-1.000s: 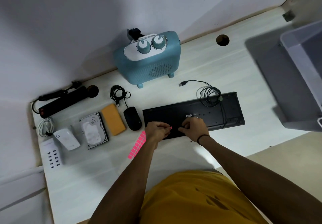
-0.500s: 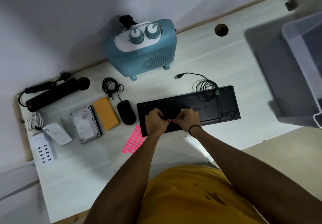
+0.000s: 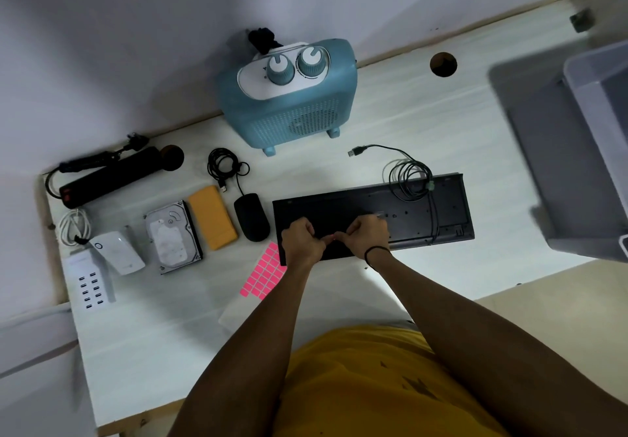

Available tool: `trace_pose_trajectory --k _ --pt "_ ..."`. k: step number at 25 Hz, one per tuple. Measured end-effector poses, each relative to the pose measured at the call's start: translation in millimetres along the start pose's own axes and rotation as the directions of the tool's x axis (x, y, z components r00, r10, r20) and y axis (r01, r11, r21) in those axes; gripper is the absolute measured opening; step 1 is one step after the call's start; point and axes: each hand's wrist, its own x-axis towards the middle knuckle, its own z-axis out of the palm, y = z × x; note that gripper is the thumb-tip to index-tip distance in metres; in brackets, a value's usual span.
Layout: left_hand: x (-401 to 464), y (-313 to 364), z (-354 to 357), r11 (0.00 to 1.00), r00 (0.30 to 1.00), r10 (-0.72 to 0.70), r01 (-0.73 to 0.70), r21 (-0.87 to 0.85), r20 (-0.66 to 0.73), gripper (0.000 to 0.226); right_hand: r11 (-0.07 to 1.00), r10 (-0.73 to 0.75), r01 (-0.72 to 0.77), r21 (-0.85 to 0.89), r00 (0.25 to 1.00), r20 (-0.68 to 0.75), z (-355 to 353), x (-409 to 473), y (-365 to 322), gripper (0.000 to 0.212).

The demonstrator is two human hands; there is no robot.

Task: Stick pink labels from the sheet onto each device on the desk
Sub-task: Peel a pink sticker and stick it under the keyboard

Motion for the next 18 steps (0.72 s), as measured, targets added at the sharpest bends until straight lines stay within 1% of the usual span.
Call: trace_pose_trajectory --k 3,5,7,8,9,10,11,12,13,15,16,18 --pt "-3.3 1.9 1.3 0.999 0.999 0.039 -0.039 0.036 0.010 0.035 1.000 -0.007 0.006 0.025 1.000 0.022 -1.8 1.8 0.7 0.031" --pt "-7.8 -2.3 0.5 0.993 0.995 0.101 -0.101 0.059 0.018 0.022 0.999 -0.035 0.035 0.024 0.999 0.029 -8.0 2.4 3.8 0.027" --pt "-13.4 -8.8 -1.1 0.972 0.975 0.202 -0.211 0.103 0.091 0.017 0.998 -0.065 0.066 0.024 0.997 -0.039 -21.4 4.1 8.2 0.018" --pt "-16.0 -12.2 -2.4 0.946 0.953 0.259 -0.283 0.159 0.156 0.020 0.996 -0.073 0.077 0.034 0.991 -0.115 -30.7 4.9 10.4 0.017" --pt "-18.2 -15.5 -3.9 0.897 0.920 0.316 -0.369 0.243 0.230 0.026 0.996 -0.077 0.086 0.035 0.975 -0.210 -40.5 6.7 13.0 0.019" --pt "-19.5 -17.1 -5.0 0.827 0.883 0.357 -0.450 0.336 0.303 0.033 0.996 -0.084 0.093 0.015 0.949 -0.304 -50.7 9.9 15.8 0.023" --pt "-19.3 -16.2 -5.3 0.743 0.849 0.383 -0.517 0.426 0.363 0.040 0.995 -0.095 0.092 -0.025 0.923 -0.373 -60.9 14.9 19.6 0.029" --pt "-17.8 -13.7 -4.8 0.662 0.824 0.397 -0.562 0.497 0.404 0.045 0.994 -0.103 0.077 -0.079 0.909 -0.404 -70.4 20.8 23.2 0.035" --pt "-15.6 -11.9 -3.7 0.595 0.808 0.398 -0.588 0.549 0.434 0.046 0.989 -0.102 0.050 -0.141 0.912 -0.398 -77.5 25.0 26.6 0.042" --pt "-14.2 -3.6 1.9 0.495 0.791 0.382 -0.612 0.616 0.479 0.042 0.967 -0.101 0.015 -0.256 0.941 -0.325 -91.7 32.3 37.1 0.054" --pt "-15.3 -0.9 1.2 0.452 0.784 0.368 -0.621 0.640 0.500 0.037 0.957 -0.104 0.020 -0.288 0.954 -0.280 -94.6 34.8 40.2 0.055" --pt "-14.3 -0.5 -0.8 0.379 0.758 0.376 -0.651 0.658 0.533 0.027 0.950 -0.106 0.034 -0.311 0.970 -0.217 -96.9 37.7 44.1 0.052"
